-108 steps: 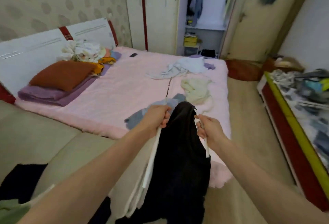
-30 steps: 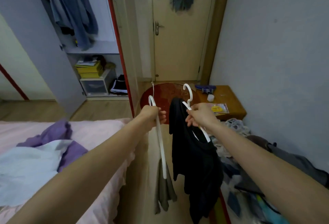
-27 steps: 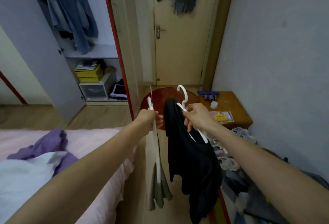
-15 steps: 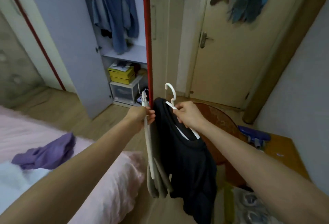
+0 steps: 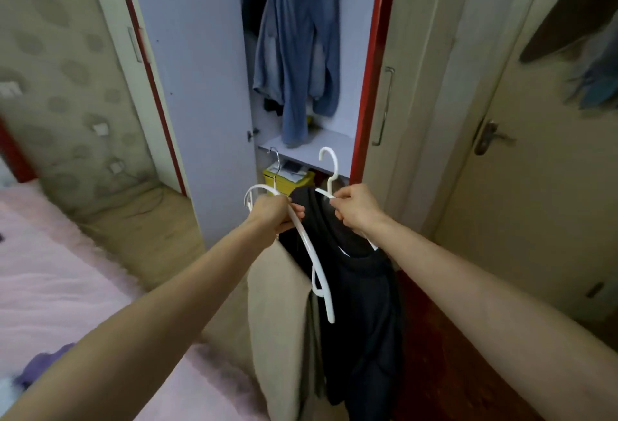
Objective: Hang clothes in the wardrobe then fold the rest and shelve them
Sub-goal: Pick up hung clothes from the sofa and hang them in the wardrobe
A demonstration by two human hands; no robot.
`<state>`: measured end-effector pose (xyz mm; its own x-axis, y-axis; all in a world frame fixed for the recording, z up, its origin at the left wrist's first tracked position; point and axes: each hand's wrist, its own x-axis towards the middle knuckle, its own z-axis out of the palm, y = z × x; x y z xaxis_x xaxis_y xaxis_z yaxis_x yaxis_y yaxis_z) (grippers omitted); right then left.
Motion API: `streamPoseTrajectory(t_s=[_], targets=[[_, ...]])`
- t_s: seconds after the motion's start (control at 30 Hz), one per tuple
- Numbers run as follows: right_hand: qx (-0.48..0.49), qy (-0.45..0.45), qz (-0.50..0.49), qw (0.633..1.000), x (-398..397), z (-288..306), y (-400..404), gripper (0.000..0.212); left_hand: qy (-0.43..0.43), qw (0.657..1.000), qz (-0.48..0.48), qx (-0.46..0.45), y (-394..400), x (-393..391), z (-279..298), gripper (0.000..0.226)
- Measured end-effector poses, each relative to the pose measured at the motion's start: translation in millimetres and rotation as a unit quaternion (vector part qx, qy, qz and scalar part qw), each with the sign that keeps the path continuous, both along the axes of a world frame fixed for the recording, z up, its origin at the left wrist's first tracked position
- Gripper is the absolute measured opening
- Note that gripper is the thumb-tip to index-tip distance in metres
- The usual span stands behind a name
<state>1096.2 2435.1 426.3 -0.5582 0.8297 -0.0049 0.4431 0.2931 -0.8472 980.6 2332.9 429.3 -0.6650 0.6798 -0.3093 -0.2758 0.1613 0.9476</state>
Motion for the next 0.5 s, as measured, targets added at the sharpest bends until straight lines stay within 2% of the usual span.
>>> streamPoseTrajectory(t_s=[0.13,0.23,0.4,0.5], targets=[[-0.053,0.062,-0.029,0.996,-69.8,33.6,54.6,0.029,0.045,0.999,0.021,-0.004,50.9,-57.0,29.1,0.026],[-0.090,0.110,0.004,0.990,-126.4,58.3,101.4,0.026,0.080,0.995,0.054,0.014,94.3,-104.6,47.5,0.022],[-0.183,0.192,-0.012,0.964,-196.7,76.1,156.8,0.024,0.133,0.984,0.109,0.043,141.5,-157.9,80.4,0.020],[-0.206,0.236,-0.032,0.949,-234.5,87.1,183.4,0.028,0.168,0.980,0.105,0.032,159.3,-183.7,101.4,0.021]])
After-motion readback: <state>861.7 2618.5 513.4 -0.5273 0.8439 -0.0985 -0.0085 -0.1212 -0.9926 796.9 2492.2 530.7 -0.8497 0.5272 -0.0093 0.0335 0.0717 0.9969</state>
